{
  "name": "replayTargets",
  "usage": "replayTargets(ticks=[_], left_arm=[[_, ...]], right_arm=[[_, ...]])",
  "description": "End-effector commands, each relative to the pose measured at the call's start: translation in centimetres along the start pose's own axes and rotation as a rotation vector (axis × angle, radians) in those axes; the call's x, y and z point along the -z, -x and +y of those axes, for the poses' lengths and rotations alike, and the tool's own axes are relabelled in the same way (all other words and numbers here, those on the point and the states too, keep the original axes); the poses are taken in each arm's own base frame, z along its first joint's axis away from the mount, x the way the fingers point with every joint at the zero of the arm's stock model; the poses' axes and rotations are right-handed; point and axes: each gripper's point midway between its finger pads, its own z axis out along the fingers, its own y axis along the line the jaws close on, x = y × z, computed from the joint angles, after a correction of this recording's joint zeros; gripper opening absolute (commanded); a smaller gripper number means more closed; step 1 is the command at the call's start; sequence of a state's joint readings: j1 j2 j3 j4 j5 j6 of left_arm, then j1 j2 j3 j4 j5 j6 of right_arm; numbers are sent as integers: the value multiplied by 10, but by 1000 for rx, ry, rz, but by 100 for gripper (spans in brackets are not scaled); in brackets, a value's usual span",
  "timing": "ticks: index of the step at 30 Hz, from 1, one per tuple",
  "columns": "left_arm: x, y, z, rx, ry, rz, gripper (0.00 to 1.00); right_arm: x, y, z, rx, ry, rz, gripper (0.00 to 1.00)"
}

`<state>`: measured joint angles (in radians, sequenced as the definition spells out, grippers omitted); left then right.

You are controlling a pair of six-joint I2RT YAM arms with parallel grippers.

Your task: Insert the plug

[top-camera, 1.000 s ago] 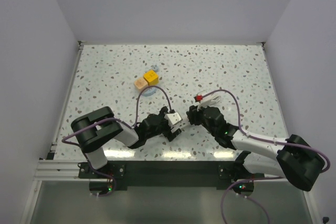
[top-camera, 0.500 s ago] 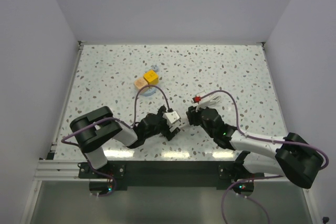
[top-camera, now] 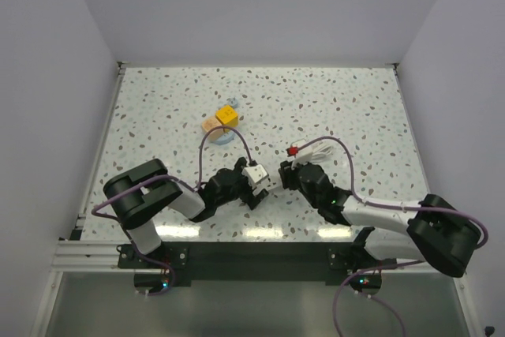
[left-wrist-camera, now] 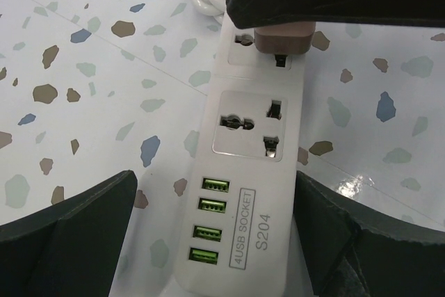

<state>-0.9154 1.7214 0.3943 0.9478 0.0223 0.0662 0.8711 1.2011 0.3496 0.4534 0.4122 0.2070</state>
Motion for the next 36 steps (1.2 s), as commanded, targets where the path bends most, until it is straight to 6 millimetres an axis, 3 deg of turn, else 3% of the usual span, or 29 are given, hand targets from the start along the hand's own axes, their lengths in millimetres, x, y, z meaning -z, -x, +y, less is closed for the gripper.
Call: replayTargets(ticks=[1, 11, 15, 20, 30, 36], left_arm=[[3, 10, 7, 2, 20, -40, 96], [3, 13, 8, 19, 29, -47, 96], [-1, 13, 11, 44, 40, -40, 95], [-5, 8, 16, 71, 52, -24, 94], [-2, 8, 22, 78, 61, -31, 94], [0, 11, 24, 81, 56, -40, 94]], right_arm=[[-1, -9, 3, 27, -19, 22, 0], [14, -17, 5, 38, -73, 1, 0], [18, -28, 11, 59, -78, 17, 0], [15, -51, 12, 94, -115, 70, 0], [9, -69, 16, 94, -125, 120, 0], [6, -91, 14, 107, -138, 179, 0]])
